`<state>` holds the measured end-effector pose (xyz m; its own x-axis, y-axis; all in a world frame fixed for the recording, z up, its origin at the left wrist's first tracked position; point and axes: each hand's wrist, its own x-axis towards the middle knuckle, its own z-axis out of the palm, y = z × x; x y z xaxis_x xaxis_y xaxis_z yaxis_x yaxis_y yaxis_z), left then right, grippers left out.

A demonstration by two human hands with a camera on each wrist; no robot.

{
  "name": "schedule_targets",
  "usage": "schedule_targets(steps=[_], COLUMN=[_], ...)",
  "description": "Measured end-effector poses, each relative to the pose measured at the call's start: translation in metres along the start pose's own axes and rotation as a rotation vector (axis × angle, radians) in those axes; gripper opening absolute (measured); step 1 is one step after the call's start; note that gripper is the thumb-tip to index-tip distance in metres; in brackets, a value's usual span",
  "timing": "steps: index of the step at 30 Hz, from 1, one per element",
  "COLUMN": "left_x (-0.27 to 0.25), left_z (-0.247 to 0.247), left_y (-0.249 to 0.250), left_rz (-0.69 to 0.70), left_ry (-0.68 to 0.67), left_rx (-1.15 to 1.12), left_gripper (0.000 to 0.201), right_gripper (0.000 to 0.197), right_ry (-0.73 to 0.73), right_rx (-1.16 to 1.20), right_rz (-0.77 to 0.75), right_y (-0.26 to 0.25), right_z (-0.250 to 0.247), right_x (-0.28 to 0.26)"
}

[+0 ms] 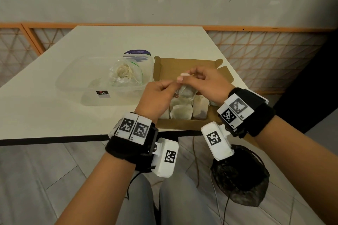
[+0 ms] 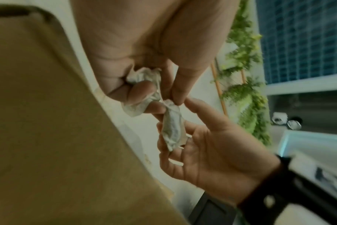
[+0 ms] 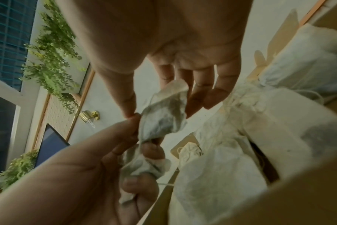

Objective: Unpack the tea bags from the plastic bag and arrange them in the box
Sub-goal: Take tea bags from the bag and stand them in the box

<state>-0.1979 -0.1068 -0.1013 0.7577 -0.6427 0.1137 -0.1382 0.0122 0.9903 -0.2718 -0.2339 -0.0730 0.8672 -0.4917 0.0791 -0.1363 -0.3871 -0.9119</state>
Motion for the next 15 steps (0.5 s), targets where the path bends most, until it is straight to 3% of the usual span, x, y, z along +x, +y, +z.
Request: schedule_targets(steps=[2, 4, 7, 9, 12, 15], left_x=[-0.002, -0.003, 0.001, 0.004, 0.006, 0.004], left_z=[0.001, 0.001, -0.002, -0.005, -0.006, -0.002], left_y=[-0.001, -0.001, -0.001, -0.002, -0.003, -0.004], left_rz=[0.129, 0.165, 0.156, 0.131, 0.106, 0.114], left_ry=[-0.013, 0.011, 0.062, 0.092, 0.090, 0.045], left_rx=[0.116, 0.139, 0.119, 0.091, 0.057, 0.066], left_gripper=[0.027, 0.019, 0.019, 0.022, 0.023, 0.020], right_gripper=[0.011, 0.003, 0.020, 0.024, 0.017, 0.035], right_ry=[-0.002, -0.024, -0.035, 0.037, 0.091, -0.035], right_rx=[-0.046, -0.109, -0.345, -0.478, -0.303, -0.169], right_rz=[-0.001, -0.003, 0.008, 0.025, 0.002, 0.030], right_y=[-0.001, 0.000, 0.005, 0.008, 0.002, -0.010], right_z=[-0.003, -0.008, -0.017, -0.021, -0.024, -0.020], right_x=[0.001, 0.002, 0.004, 0.003, 0.000, -0.004])
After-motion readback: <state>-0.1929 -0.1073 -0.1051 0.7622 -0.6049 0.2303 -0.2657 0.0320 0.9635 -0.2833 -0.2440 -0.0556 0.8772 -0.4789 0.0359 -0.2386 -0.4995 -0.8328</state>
